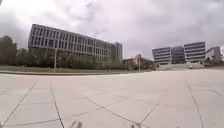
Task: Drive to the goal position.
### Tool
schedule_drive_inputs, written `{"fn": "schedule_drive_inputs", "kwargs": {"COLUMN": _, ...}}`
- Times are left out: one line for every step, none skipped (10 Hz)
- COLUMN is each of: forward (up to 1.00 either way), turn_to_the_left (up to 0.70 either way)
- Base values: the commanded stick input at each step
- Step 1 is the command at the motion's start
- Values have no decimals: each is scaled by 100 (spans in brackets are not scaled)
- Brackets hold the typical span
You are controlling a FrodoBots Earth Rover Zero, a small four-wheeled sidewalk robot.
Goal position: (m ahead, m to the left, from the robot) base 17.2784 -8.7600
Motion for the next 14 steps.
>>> {"fn": "schedule_drive_inputs", "kwargs": {"forward": 0, "turn_to_the_left": -90}}
{"fn": "schedule_drive_inputs", "kwargs": {"forward": 0, "turn_to_the_left": -90}}
{"fn": "schedule_drive_inputs", "kwargs": {"forward": 0, "turn_to_the_left": -90}}
{"fn": "schedule_drive_inputs", "kwargs": {"forward": 0, "turn_to_the_left": -90}}
{"fn": "schedule_drive_inputs", "kwargs": {"forward": 0, "turn_to_the_left": -90}}
{"fn": "schedule_drive_inputs", "kwargs": {"forward": 0, "turn_to_the_left": -90}}
{"fn": "schedule_drive_inputs", "kwargs": {"forward": 0, "turn_to_the_left": -90}}
{"fn": "schedule_drive_inputs", "kwargs": {"forward": 0, "turn_to_the_left": -90}}
{"fn": "schedule_drive_inputs", "kwargs": {"forward": 0, "turn_to_the_left": 0}}
{"fn": "schedule_drive_inputs", "kwargs": {"forward": 0, "turn_to_the_left": 0}}
{"fn": "schedule_drive_inputs", "kwargs": {"forward": 0, "turn_to_the_left": 0}}
{"fn": "schedule_drive_inputs", "kwargs": {"forward": 0, "turn_to_the_left": 0}}
{"fn": "schedule_drive_inputs", "kwargs": {"forward": 0, "turn_to_the_left": 0}}
{"fn": "schedule_drive_inputs", "kwargs": {"forward": 0, "turn_to_the_left": 0}}
